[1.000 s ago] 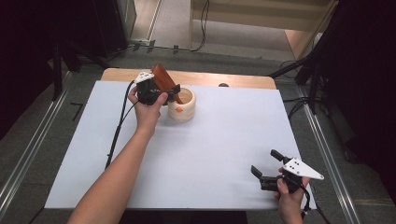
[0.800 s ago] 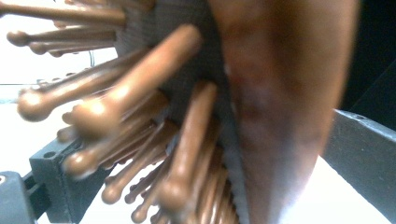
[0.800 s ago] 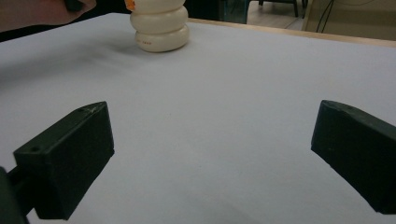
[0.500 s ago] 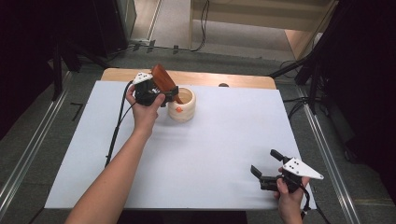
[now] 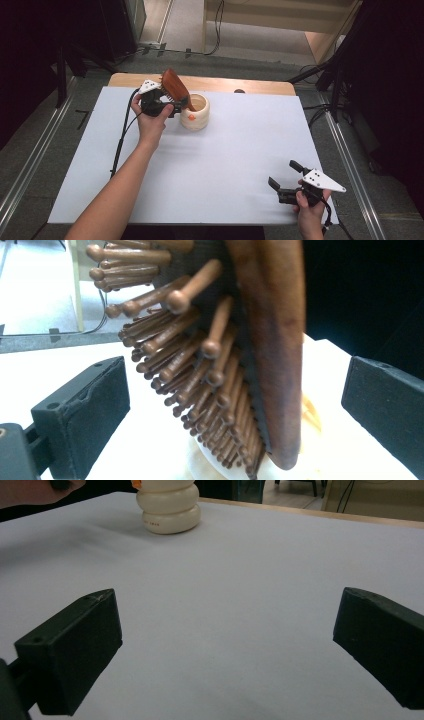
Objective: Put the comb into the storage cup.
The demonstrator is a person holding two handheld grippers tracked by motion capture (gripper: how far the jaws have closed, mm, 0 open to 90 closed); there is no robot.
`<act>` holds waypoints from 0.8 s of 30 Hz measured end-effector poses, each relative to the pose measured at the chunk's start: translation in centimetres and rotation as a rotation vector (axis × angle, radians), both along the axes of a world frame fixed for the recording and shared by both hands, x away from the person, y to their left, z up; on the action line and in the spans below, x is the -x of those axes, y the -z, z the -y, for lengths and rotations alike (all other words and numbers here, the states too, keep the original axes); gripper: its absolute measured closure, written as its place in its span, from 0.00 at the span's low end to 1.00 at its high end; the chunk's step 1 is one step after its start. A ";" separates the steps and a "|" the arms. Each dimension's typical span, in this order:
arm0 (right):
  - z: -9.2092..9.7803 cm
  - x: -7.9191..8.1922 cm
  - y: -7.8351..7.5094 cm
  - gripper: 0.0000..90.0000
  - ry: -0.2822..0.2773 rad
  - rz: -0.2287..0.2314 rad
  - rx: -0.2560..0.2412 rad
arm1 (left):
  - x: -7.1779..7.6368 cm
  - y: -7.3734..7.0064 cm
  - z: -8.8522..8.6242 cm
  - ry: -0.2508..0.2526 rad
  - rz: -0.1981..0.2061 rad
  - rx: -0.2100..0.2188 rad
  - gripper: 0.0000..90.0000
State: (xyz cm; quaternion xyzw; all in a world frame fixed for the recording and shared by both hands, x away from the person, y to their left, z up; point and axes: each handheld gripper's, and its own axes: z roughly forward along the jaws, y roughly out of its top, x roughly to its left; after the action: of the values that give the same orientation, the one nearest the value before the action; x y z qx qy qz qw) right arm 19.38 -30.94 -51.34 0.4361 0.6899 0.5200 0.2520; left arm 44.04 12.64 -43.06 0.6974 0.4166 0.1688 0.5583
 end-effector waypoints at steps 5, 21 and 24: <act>0.0 0.0 0.0 0.00 -0.001 0.001 0.000 | 0.6 -0.1 -0.1 0.006 0.007 -0.003 0.00; 0.0 0.0 0.0 0.00 0.000 0.001 0.000 | 2.7 -0.3 -1.6 0.015 0.025 -0.012 0.00; 0.0 0.0 0.0 0.00 0.000 0.000 0.000 | 3.4 -0.4 -1.8 0.018 0.032 -0.020 0.00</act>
State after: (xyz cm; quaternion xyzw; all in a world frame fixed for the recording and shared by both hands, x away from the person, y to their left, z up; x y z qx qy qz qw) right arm 19.33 -30.99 -51.31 0.4363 0.6900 0.5197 0.2520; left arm 40.68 14.43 -42.70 0.7037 0.3997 0.1792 0.5593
